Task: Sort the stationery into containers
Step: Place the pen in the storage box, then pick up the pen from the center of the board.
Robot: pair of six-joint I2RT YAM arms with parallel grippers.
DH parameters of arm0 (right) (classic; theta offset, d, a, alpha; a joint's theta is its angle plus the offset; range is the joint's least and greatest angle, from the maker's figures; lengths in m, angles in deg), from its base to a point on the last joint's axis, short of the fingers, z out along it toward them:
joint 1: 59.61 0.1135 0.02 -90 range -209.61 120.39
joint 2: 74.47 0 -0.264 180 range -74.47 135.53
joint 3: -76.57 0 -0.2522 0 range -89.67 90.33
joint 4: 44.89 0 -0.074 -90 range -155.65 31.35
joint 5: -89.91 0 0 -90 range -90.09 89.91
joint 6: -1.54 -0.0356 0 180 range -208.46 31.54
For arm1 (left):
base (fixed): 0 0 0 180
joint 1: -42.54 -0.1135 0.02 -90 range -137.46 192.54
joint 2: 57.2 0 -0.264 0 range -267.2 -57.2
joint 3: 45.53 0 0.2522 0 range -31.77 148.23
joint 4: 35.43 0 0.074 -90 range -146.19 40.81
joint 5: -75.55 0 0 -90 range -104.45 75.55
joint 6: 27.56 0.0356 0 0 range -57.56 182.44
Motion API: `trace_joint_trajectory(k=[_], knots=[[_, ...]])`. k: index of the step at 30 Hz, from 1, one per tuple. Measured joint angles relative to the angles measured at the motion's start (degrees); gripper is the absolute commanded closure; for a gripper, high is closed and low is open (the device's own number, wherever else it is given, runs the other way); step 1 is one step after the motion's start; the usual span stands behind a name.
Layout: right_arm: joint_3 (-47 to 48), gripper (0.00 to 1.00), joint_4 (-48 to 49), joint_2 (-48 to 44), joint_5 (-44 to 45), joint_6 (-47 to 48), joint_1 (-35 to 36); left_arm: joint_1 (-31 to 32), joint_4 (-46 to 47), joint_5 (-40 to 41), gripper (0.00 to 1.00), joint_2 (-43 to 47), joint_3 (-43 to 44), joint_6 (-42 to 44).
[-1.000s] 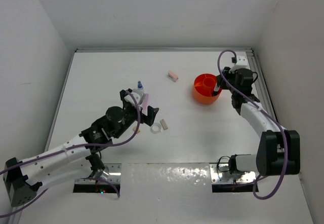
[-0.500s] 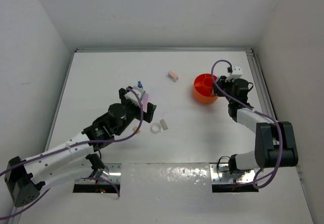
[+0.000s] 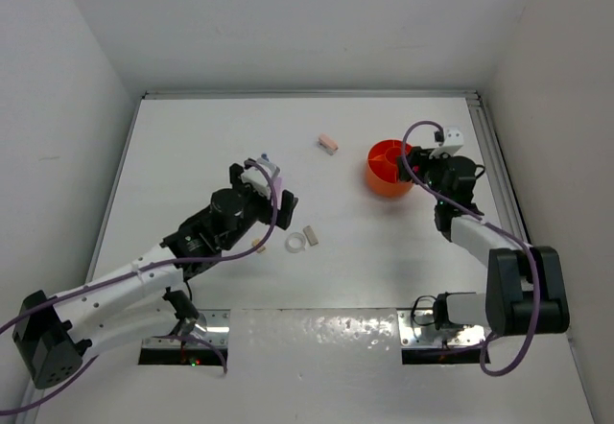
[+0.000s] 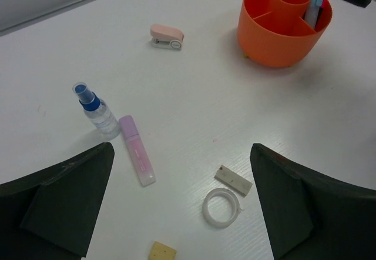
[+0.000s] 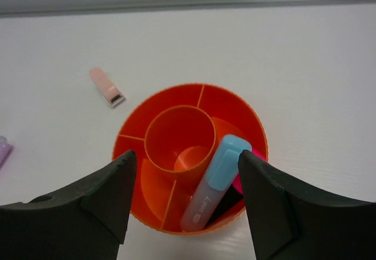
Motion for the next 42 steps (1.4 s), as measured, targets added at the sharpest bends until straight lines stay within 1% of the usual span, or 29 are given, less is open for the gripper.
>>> trace_joint_trajectory(k=[3, 5, 6, 8, 9, 10, 11, 12, 14, 15, 17, 18, 20, 24, 29, 31, 34, 35, 37, 38, 39, 41, 42], knots=[[-0.11, 0.27, 0.11, -3.50, 0.44, 0.17, 0.09, -0.26, -0.48, -0.70, 0.00, -1.38, 0.87, -0.57], [-0.11, 0.26, -0.26, -5.60, 0.70, 0.42, 0.09, -0.46, -1.07, -0.98, 0.08, -2.47, 1.77, -0.98], [-0.09, 0.25, -0.79, -6.47, 0.92, 0.63, 0.11, -0.59, -1.46, -1.14, 0.21, -3.30, 2.40, -1.53], [0.07, 0.25, -3.48, -8.90, 1.60, 1.16, 0.39, -0.94, -3.78, -1.27, 0.38, -5.73, 4.72, -2.80], [0.31, 0.25, -4.87, -9.92, 2.05, 1.31, 0.63, -1.36, -5.70, -1.51, 0.56, -7.67, 6.34, -3.50], [0.76, 0.26, -6.82, -11.41, 2.99, 1.36, 1.11, -1.77, -7.72, -1.79, 0.61, -10.03, 8.63, -4.63], [1.49, 0.26, -9.38, -13.25, 3.91, 1.33, 1.81, -2.49, -10.19, -2.23, 0.64, -13.16, 11.37, -5.07], [2.08, 0.27, -10.88, -14.71, 4.28, 1.33, 2.49, -3.08, -12.11, -2.78, 0.66, -16.33, 13.73, -5.25], [3.41, 0.27, -13.94, -17.88, 4.94, 1.29, 4.31, -4.44, -17.20, -3.58, 0.65, -23.74, 19.52, -5.25], [3.85, 0.27, -15.08, -19.61, 5.18, 1.27, 5.42, -5.11, -19.61, -3.67, 0.58, -28.37, 22.91, -5.18], [4.22, 0.27, -16.85, -22.49, 5.35, 1.22, 7.50, -6.34, -22.62, -3.41, 0.50, -35.43, 26.93, -5.11], [4.22, 0.27, -17.77, -23.76, 5.38, 1.18, 8.66, -6.91, -23.96, -3.02, 0.44, -38.38, 28.22, -5.05], [4.22, 0.27, -19.50, -25.81, 5.35, 1.05, 10.64, -8.39, -26.47, -2.12, 0.41, -43.67, 29.79, -5.18], [4.04, 0.28, -22.49, -28.87, 5.44, 1.07, 14.34, -10.21, -31.19, -0.22, 0.40, -50.64, 31.87, -6.40], [3.85, 0.27, -24.94, -31.82, 5.44, 1.68, 17.25, -10.93, -32.17, 1.22, 0.41, -57.20, 34.03, -8.26], [3.76, 0.27, -25.86, -32.83, 5.51, 2.19, 17.84, -10.97, -31.85, 1.53, 0.43, -58.31, 34.73, -8.87], [3.76, 0.28, -26.97, -34.21, 5.62, 2.86, 18.23, -11.21, -30.62, 1.44, 0.51, -59.21, 35.28, -9.33], [3.74, 0.28, -27.15, -34.67, 5.73, 3.08, 18.25, -11.32, -30.21, 1.40, 0.61, -59.28, 35.28, -9.49], [3.74, 0.28, -27.36, -35.43, 5.97, 3.48, 18.45, -11.65, -29.57, 1.07, 0.71, -59.41, 35.21, -9.73], [3.74, 0.28, -27.50, -35.74, 6.03, 3.67, 18.47, -11.87, -29.24, 0.72, 0.79, -59.52, 35.12, -9.68], [3.74, 0.28, -27.63, -35.95, 6.05, 3.85, 18.47, -12.07, -28.72, 0.48, 0.83, -59.52, 34.93, -9.70], [3.74, 0.28, -28.04, -36.33, 6.14, 4.07, 18.47, -12.31, -28.22, -0.24, 0.94, -59.43, 34.71, -9.51], [3.74, 0.28, -28.15, -36.44, 6.19, 4.11, 18.49, -12.41, -28.00, -0.85, 0.98, -59.36, 34.58, -9.44]])
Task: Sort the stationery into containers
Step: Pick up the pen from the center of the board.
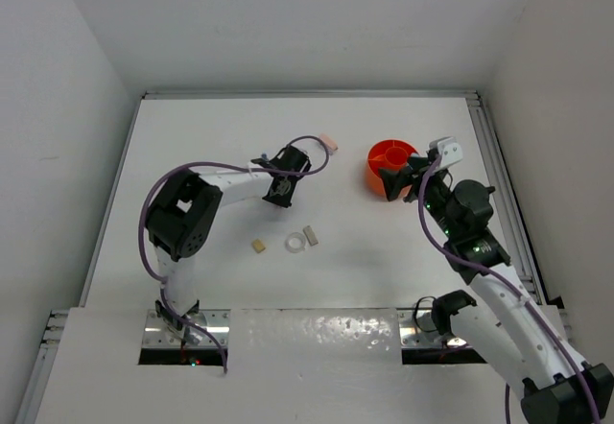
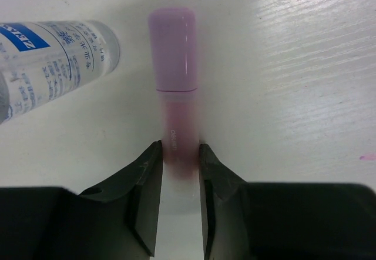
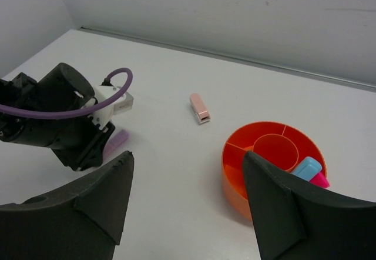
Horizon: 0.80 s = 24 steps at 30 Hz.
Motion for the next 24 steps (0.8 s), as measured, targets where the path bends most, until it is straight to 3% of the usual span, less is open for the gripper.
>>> trace_joint_trajectory(k=[8, 11, 17, 20, 24], knots=[[1.05, 0.30, -4.74, -0.70, 0.24, -0.15, 0.15, -0.22, 0.59, -5.97, 1.00, 0.72, 0.13, 2.05], [3.32, 0.31, -8.68, -0.52, 1.86, -1.38, 1.14, -0.02, -0.07, -9.05, 1.00, 2.45, 1.18, 6.49], [8.37, 0.27, -11.45, 2.29, 3.98, -7.32, 4.79, 2.64, 9.49, -15.08, 1.00, 23.82, -5.88, 19.45], [10.95, 0.23, -11.21, 5.88, 2.43, -10.58, 7.26, 5.53, 15.50, -18.47, 1.00, 36.15, -9.49, 21.31], [14.21, 0.22, -9.09, 11.32, 0.39, -13.25, 12.26, 9.07, 20.65, -21.38, 1.00, 40.37, -10.29, 21.44]])
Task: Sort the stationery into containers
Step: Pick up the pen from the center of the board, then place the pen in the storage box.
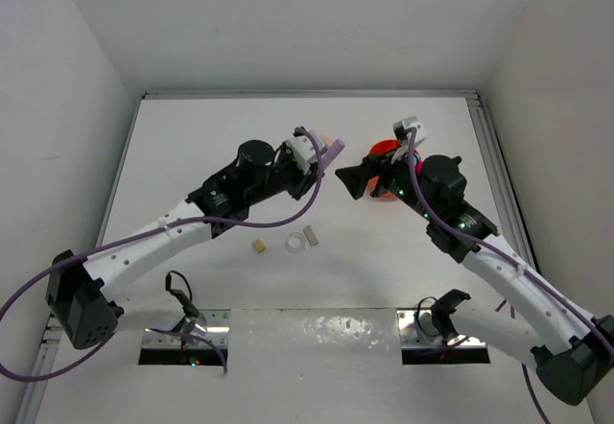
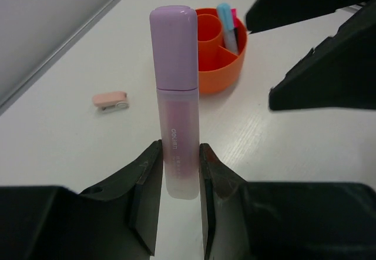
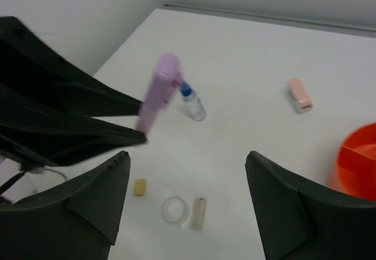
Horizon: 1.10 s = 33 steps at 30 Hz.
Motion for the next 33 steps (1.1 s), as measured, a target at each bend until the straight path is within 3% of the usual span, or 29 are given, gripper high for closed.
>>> trace_joint_trajectory(k=[8, 16, 27, 33], knots=[[1.49, 0.32, 5.60, 2.14, -1.05, -2.75, 5.11, 2.32, -0.04, -0.48, 1.00, -1.31, -2.99, 0.02], [2.34, 0.43, 8.41, 6.56, 3.63, -4.96, 7.26, 4.20, 0.70, 0.09, 1.00, -1.31, -3.02, 0.92], [2.10, 0.38, 10.97, 7.50, 10.75, -6.56, 7.34, 4.22, 2.08, 1.01, 1.00, -1.11, -3.58, 1.27], [2.10, 0.41, 10.14, 6.45, 14.36, -6.16, 7.32, 4.22, 3.17, 1.57, 1.00, -1.11, -3.67, 1.29]])
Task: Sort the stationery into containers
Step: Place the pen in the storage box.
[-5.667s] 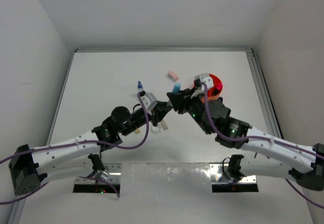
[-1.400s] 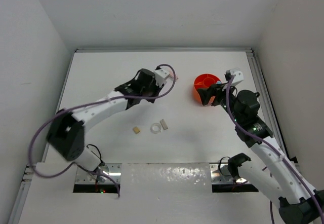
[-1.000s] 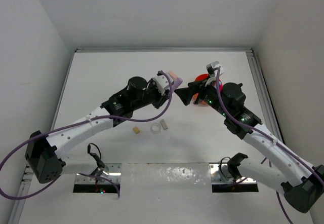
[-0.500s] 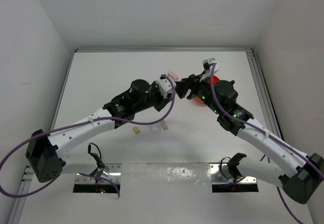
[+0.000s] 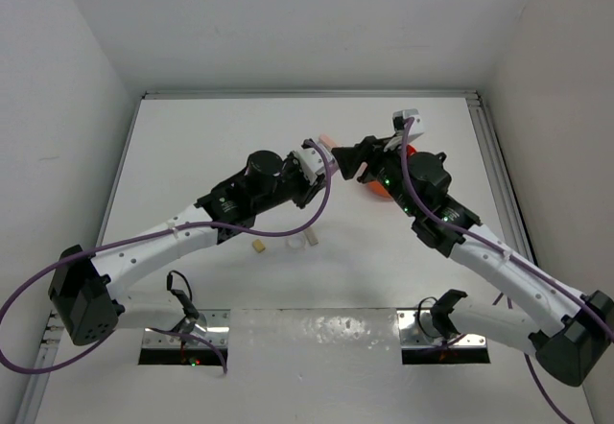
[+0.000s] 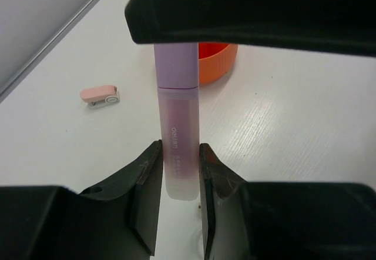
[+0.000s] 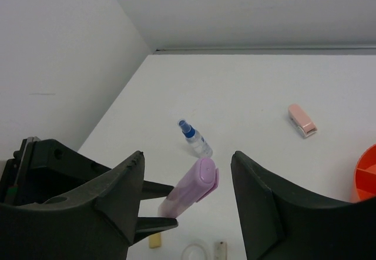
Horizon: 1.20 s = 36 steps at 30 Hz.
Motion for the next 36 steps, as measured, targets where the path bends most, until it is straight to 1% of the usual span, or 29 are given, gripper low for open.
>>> trace_joint_trajectory(k=[4, 8, 10, 12, 13, 14, 15, 17, 18, 19, 20, 21, 22, 23, 24, 27, 30, 36], knots=[[-0.39, 0.44, 0.02, 0.68, -0.26, -1.27, 0.04, 0.00, 0.68, 0.04, 1.00, 0.00, 0.00, 0.00], [-1.46, 0.52, 0.46, 2.47, -1.18, -3.04, 0.28, 0.02, 0.92, 0.07, 1.00, 0.00, 0.00, 0.02], [-1.57, 0.53, 0.44, 3.61, -2.03, -3.56, 0.39, 0.02, 0.92, 0.09, 1.00, 0.00, 0.00, 0.00], [-1.60, 0.56, 0.44, 4.26, -2.64, -4.00, 0.50, 0.02, 0.92, 0.13, 1.00, 0.00, 0.00, 0.02], [-1.60, 0.63, 0.46, 4.44, -3.13, -4.28, 0.57, 0.02, 0.94, 0.28, 1.00, 0.00, 0.00, 0.02], [-1.60, 0.63, 0.46, 4.57, -3.30, -4.48, 0.66, 0.02, 0.94, 0.33, 1.00, 0.00, 0.00, 0.02], [-1.60, 0.73, 0.50, 4.66, -3.43, -4.76, 0.72, 0.02, 0.94, 0.50, 1.00, 0.00, 0.00, 0.02], [-1.60, 0.86, 0.81, 4.70, -3.65, -4.98, 0.72, 0.02, 1.01, 0.76, 1.00, 0.00, 0.00, 0.00], [-1.60, 0.97, 1.27, 4.72, -3.87, -5.38, 0.79, 0.02, 1.18, 0.85, 1.00, -0.04, 0.00, 0.00], [-1.60, 1.00, 1.51, 4.72, -3.87, -5.68, 1.01, 0.02, 1.25, 0.96, 1.00, -0.04, 0.00, 0.00], [-1.60, 1.00, 1.73, 4.74, -3.87, -5.55, 1.03, 0.02, 1.38, 1.05, 1.00, -0.04, 0.00, 0.00], [-1.60, 1.00, 1.84, 4.74, -3.85, -5.55, 1.01, 0.02, 1.49, 1.09, 0.95, -0.04, 0.00, 0.02], [-1.60, 1.00, 1.84, 4.74, -3.82, -5.49, 1.03, 0.02, 1.49, 1.14, 0.75, -0.04, 0.00, 0.02], [-1.60, 1.00, 1.92, 4.74, -3.80, -5.38, 1.03, 0.02, 1.60, 1.16, 0.51, -0.04, 0.00, 0.00], [-1.60, 1.00, 1.95, 4.74, -3.78, -5.27, 1.01, 0.02, 1.68, 1.16, 0.01, -0.04, 0.00, 0.37], [-1.73, 1.00, 1.16, 4.42, -3.61, -4.07, 0.35, 0.13, 2.21, 1.31, 0.00, -0.04, 0.00, -0.09], [-2.95, 1.00, -0.96, 2.29, -3.54, -1.62, -3.54, 0.15, 2.05, 2.19, 0.00, -0.04, 0.00, -0.50], [-5.79, 1.00, -6.97, -3.10, -4.85, 6.80, -21.27, -1.03, -0.11, 5.55, 0.00, 2.16, -1.84, -3.37]])
